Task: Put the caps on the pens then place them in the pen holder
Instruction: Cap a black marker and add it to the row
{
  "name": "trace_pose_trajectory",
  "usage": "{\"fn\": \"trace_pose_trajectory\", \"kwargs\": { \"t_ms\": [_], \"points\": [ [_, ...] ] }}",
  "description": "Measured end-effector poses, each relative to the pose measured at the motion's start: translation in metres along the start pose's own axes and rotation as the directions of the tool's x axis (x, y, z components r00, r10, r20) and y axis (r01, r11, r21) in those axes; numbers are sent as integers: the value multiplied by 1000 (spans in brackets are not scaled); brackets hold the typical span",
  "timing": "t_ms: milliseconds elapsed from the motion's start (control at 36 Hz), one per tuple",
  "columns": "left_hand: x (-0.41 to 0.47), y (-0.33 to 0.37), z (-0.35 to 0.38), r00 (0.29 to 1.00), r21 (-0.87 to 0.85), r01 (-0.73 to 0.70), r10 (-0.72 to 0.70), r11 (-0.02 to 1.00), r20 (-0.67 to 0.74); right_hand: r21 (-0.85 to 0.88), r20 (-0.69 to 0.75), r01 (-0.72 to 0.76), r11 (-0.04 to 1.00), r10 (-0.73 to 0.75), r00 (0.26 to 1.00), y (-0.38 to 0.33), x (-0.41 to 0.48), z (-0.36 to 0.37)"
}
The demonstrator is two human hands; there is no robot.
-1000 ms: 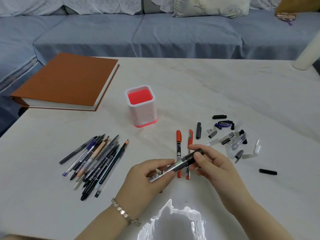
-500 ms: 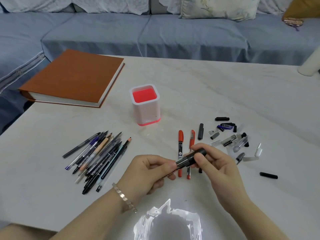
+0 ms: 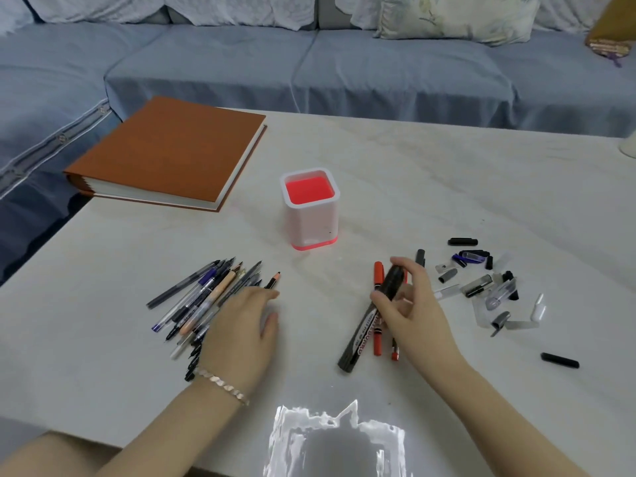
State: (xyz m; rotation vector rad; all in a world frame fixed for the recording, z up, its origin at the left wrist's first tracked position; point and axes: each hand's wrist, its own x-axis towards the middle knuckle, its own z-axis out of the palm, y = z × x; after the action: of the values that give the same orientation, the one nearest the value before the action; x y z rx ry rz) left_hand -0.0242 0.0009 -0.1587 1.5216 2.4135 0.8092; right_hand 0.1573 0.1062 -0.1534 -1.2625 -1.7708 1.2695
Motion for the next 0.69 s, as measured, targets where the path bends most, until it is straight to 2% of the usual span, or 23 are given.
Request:
{"fn": "trace_pose_trajectory", "kwargs": {
  "t_ms": [83,167,250,306,389,444,528,583,639,694],
  "points": [
    [3,-14,-3,999,142,36,-37,989,3,-184,28,151,971,-148,989,-1,15,11],
    [7,-21,0,1000,244,9,-16,970,27,-344,113,269,900,-245,963,4,28,25],
    [11,-26,6,997,327,-27,1,945,78,-526,148,258,810,-212,966,14,36,31],
    [13,-26,8,995,351,-36,1,936,100,-662,147,271,699,-234,961,18,35,32],
    [13,-24,12,994,395,-54,10,917,113,-767,135,258,588,-244,960,24,32,27],
    [13,-23,14,994,400,-52,8,915,111,-751,142,263,606,-241,960,27,28,22],
    [16,-19,14,994,377,-40,-1,925,107,-651,107,217,727,-196,975,29,20,9],
    [17,-13,14,993,353,-46,4,934,117,-602,100,201,773,-177,979,29,15,-2],
    [18,-3,15,993,246,-17,-14,969,121,-586,94,197,786,-176,980,31,11,-17],
    [19,10,18,997,79,35,-40,996,60,-571,99,198,797,-173,980,35,6,-34]
  ]
}}
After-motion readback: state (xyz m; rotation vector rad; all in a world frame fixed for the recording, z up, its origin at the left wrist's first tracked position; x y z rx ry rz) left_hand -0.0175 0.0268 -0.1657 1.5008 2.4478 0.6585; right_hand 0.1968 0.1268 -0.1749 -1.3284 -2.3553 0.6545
